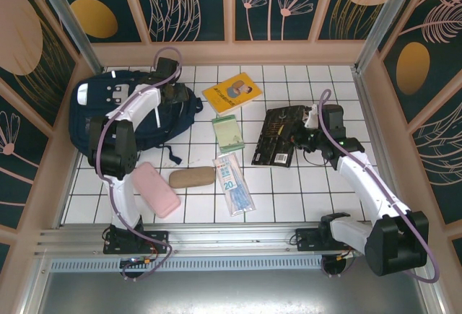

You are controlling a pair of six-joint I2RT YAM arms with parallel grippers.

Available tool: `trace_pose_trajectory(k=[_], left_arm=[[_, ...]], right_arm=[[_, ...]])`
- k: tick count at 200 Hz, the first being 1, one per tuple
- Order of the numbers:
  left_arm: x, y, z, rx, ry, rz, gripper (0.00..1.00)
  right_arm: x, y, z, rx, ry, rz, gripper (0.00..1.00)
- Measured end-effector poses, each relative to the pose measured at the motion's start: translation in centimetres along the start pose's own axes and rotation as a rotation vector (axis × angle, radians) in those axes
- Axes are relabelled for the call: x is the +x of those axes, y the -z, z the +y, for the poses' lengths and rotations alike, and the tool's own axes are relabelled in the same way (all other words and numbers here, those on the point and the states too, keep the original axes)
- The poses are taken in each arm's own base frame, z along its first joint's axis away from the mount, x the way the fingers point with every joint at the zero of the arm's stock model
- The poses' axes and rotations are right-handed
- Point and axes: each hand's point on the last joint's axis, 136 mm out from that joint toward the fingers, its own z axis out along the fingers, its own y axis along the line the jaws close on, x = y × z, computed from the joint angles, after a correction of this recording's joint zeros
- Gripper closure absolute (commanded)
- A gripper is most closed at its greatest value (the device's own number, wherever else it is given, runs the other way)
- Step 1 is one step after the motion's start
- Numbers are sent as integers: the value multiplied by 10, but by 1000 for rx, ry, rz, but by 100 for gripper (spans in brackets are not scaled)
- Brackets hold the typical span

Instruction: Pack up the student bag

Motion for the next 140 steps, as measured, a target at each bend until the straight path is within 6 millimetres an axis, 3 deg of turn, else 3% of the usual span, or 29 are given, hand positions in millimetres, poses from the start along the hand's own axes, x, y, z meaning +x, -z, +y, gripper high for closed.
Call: trace_pose_trajectory(k=[33, 75, 108, 140], left_arm=[[-7, 0, 24, -81, 29, -21, 18], [-14, -3, 60, -146, 72, -29, 17], [2, -22, 88, -53, 166, 30, 14], [-2, -29, 84, 102, 230, 34, 16]], right_arm=[[3, -1, -1, -1, 0, 8, 100], [5, -6, -1, -5, 1, 22, 100], [10, -12, -1, -11, -3, 53, 100], [13, -15, -2, -10, -4, 70, 100]])
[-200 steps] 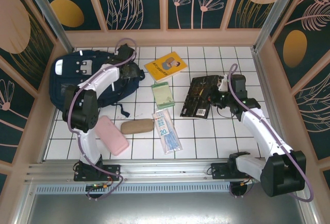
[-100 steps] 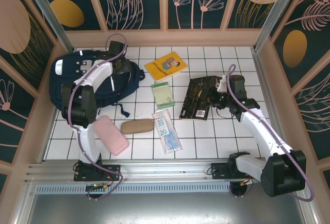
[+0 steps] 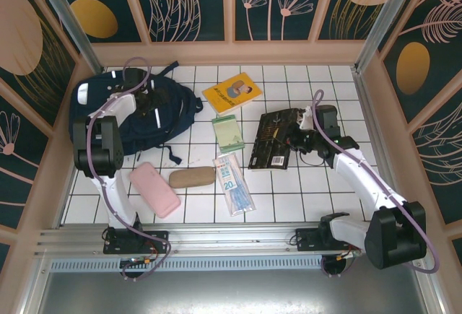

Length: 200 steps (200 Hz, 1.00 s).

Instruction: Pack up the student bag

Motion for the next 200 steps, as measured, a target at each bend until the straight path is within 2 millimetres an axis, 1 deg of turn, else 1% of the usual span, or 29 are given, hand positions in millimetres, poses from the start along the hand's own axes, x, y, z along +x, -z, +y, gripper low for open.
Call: trace_pose_trajectory(k=[22, 43, 65, 78, 88, 112, 128, 148, 172, 200], left_arm=[[-3, -1, -15, 119, 17, -4, 18], [-2, -1, -29, 210, 23, 2, 19], [-4, 0, -37, 270, 38, 4, 23], [-4, 1, -40, 301, 48, 3, 27], [-3, 0, -40, 325, 58, 2, 31], [1, -3, -37, 380, 103, 4, 41], [4, -3, -35, 412, 125, 2, 45], [5, 3, -38, 453, 142, -4, 48], [8, 15, -52, 522, 143, 0, 52], [9, 21, -57, 562, 148, -5, 53]], right_arm=[[0, -1, -1, 1, 0, 1, 100], [0, -4, -3, 7, 0, 7, 100], [1, -7, -6, 13, -1, 17, 100], [2, -9, -7, 16, -4, 25, 100], [3, -11, -7, 16, -3, 32, 100], [3, -13, -8, 16, -4, 41, 100], [4, -14, -7, 14, -4, 46, 100], [5, -16, -7, 11, -4, 52, 100], [7, -18, -7, 11, -4, 63, 100], [10, -22, -8, 13, -4, 76, 100]])
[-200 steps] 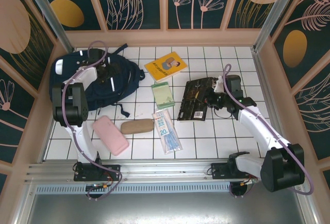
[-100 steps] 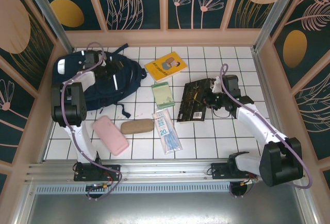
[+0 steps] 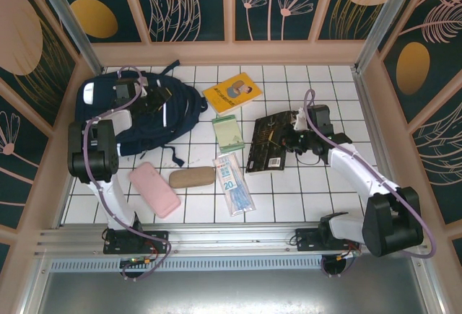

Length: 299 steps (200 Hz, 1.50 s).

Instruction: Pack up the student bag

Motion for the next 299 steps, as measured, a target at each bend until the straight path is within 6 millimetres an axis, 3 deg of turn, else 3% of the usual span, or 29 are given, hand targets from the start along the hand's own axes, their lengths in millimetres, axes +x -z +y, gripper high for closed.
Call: trace_pose_trajectory(k=[38, 86, 95, 115, 158, 185, 226, 272, 299], left_arm=[[4, -1, 2, 4, 10, 16, 55], [10, -14, 31, -101, -4, 60, 61], [11, -14, 32, -119, -14, 64, 68], [11, -14, 36, -150, -35, 67, 100], [12, -11, 37, -160, -35, 78, 100], [5, 2, 15, -147, -46, 75, 100], [0, 46, -34, -118, -102, 44, 100], [8, 91, -94, 14, -154, 27, 100], [15, 103, -118, 95, -143, 50, 100]], right_arm=[[2, -3, -2, 4, -5, 14, 100], [-2, -2, 5, -7, 6, 5, 100], [-2, -2, 6, -10, 9, 5, 100], [-2, -2, 7, -12, 10, 7, 100], [-11, 1, 13, 9, 23, -27, 100], [-29, 8, 19, 42, 28, -95, 100], [-40, 12, 32, 21, 51, -134, 100], [-64, 13, 97, -125, 144, -144, 100], [-80, -10, 119, -200, 155, -106, 100]])
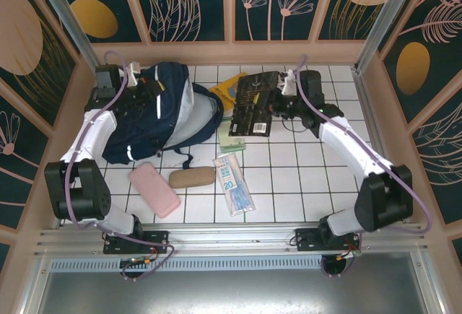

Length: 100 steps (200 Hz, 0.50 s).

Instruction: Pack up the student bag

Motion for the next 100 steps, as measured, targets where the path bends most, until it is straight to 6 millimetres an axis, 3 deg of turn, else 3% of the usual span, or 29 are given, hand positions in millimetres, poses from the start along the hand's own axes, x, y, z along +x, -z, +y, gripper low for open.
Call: trace_pose_trajectory(k=[100], left_arm=[[10, 13, -49, 243, 119, 53, 100]], right_arm=[[0, -174, 24, -170, -51, 222, 100]])
